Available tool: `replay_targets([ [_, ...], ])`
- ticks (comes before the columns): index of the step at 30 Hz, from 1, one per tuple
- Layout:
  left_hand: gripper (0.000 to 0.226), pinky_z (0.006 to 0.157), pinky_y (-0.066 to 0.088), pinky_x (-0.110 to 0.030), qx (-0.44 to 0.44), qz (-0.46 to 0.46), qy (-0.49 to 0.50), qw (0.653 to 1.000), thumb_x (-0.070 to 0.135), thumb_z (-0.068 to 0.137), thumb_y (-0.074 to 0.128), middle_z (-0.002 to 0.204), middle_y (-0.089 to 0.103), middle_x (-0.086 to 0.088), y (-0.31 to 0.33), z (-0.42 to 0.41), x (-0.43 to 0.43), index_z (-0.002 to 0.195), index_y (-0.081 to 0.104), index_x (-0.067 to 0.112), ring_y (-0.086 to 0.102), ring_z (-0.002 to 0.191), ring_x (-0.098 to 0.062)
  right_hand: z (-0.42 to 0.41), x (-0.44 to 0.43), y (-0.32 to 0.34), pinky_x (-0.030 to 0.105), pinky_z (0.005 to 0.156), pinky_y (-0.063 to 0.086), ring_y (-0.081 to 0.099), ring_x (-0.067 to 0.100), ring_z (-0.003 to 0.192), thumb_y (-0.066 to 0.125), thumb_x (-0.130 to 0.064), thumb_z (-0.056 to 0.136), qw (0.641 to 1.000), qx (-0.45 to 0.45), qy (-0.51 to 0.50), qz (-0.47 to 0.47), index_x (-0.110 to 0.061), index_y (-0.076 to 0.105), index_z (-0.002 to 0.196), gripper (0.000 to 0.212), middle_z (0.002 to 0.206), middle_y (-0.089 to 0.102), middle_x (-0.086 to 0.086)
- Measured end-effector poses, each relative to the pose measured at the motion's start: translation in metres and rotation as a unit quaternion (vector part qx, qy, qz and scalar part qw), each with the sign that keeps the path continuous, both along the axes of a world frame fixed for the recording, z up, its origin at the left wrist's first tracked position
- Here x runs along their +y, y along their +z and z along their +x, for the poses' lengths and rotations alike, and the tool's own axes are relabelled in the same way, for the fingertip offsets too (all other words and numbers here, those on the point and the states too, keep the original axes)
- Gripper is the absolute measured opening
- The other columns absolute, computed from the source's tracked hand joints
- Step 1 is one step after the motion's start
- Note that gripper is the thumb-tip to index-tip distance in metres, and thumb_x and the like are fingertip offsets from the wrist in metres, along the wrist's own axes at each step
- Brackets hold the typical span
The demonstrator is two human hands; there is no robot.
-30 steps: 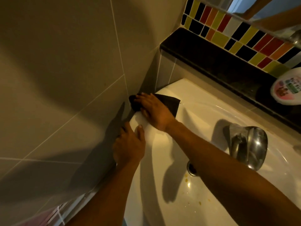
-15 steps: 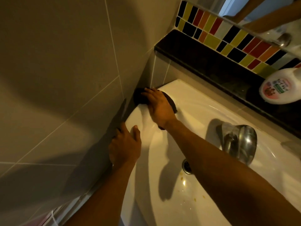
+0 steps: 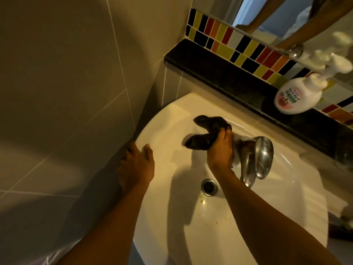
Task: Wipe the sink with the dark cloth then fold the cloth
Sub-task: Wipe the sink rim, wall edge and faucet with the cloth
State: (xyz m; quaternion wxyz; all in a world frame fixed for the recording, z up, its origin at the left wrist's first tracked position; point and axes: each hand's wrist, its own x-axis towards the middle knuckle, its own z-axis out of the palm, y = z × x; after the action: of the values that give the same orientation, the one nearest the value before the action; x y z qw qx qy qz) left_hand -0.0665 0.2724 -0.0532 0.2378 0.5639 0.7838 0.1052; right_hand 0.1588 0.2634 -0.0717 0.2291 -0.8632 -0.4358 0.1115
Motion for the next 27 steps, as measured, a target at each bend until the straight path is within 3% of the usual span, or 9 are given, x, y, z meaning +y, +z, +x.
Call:
replay_targets([
  [2,0.064,0.088,0.049,-0.054,-0.01,-0.002,0.003,1.0,0.057,0.094,0.025,0.137,0.046,-0.021,0.0,0.0,0.0,0.14,0.029,0.012,0.053,0.114,-0.043,0.003,-0.001,0.009,0.049,0.11,0.038,0.052,0.026,0.122,0.053,-0.024,0.092,0.999,0.007,-0.017,-0.042,-0.02,0.046,0.131,0.039,0.13,0.055,0.009],
  [4,0.063,0.088,0.047,-0.053,-0.004,-0.005,0.004,1.0,0.056,0.095,0.026,0.138,0.046,-0.02,0.002,0.0,-0.001,0.14,0.03,0.012,0.053,0.115,-0.042,0.0,0.003,0.015,0.049,0.115,0.03,0.036,0.032,0.136,0.06,-0.016,0.089,0.996,-0.023,-0.017,-0.089,-0.01,0.039,0.137,0.053,0.144,0.039,0.015],
  [7,0.063,0.089,0.047,-0.052,0.003,-0.011,0.003,1.0,0.054,0.095,0.027,0.138,0.046,-0.02,0.004,0.001,-0.001,0.141,0.03,0.011,0.053,0.116,-0.042,-0.011,0.017,0.017,0.048,0.119,0.01,0.011,0.033,0.147,0.045,-0.04,0.097,0.997,-0.001,-0.007,-0.075,-0.009,0.029,0.144,0.059,0.157,0.019,0.015],
  [11,0.063,0.085,0.049,-0.049,0.007,-0.006,0.004,1.0,0.055,0.095,0.026,0.134,0.05,-0.021,0.005,0.002,0.0,0.139,0.033,0.01,0.056,0.111,-0.041,-0.007,0.03,0.02,0.044,0.112,0.035,0.046,0.025,0.126,0.053,-0.026,0.094,0.978,0.174,-0.077,0.085,-0.017,0.042,0.13,0.039,0.136,0.045,0.005],
  [13,0.062,0.085,0.049,-0.048,0.017,-0.009,0.004,1.0,0.055,0.095,0.027,0.133,0.051,-0.019,0.006,0.003,0.0,0.139,0.034,0.011,0.056,0.111,-0.039,-0.001,0.035,0.028,0.03,0.097,0.043,0.051,0.023,0.115,0.052,-0.021,0.094,0.974,0.182,-0.056,0.124,-0.013,0.046,0.124,0.031,0.125,0.05,0.008],
  [17,0.061,0.082,0.05,-0.045,0.029,-0.001,0.0,1.0,0.054,0.095,0.028,0.13,0.053,-0.019,0.007,0.003,0.0,0.137,0.035,0.011,0.058,0.109,-0.037,-0.005,0.057,0.036,0.019,0.098,0.033,0.046,0.008,0.113,0.049,-0.017,0.097,0.973,0.174,0.011,0.153,-0.012,0.043,0.133,0.037,0.133,0.048,0.003],
  [21,0.059,0.078,0.05,-0.044,0.034,0.021,-0.002,0.999,0.052,0.095,0.032,0.124,0.058,-0.021,0.004,0.003,-0.002,0.134,0.041,0.008,0.062,0.102,-0.038,-0.022,0.086,0.023,0.033,0.115,0.024,0.039,0.024,0.137,0.05,-0.026,0.096,0.989,0.08,0.046,0.112,-0.013,0.044,0.139,0.045,0.147,0.044,0.006],
  [23,0.059,0.077,0.051,-0.043,0.042,0.03,-0.005,0.999,0.051,0.095,0.033,0.122,0.059,-0.021,0.004,0.002,-0.002,0.133,0.043,0.007,0.063,0.099,-0.038,-0.037,0.097,0.025,0.028,0.112,0.021,0.038,0.023,0.137,0.049,-0.028,0.096,0.988,0.092,0.065,0.105,-0.015,0.045,0.139,0.045,0.146,0.045,0.005],
  [27,0.057,0.074,0.049,-0.041,0.042,0.037,-0.009,0.998,0.05,0.095,0.034,0.12,0.06,-0.022,-0.001,0.002,0.003,0.131,0.044,0.007,0.063,0.097,-0.038,-0.085,0.1,0.031,0.031,0.114,0.021,0.037,0.022,0.138,0.047,-0.029,0.097,0.965,0.061,0.239,0.094,-0.017,0.048,0.137,0.041,0.146,0.046,0.005],
])
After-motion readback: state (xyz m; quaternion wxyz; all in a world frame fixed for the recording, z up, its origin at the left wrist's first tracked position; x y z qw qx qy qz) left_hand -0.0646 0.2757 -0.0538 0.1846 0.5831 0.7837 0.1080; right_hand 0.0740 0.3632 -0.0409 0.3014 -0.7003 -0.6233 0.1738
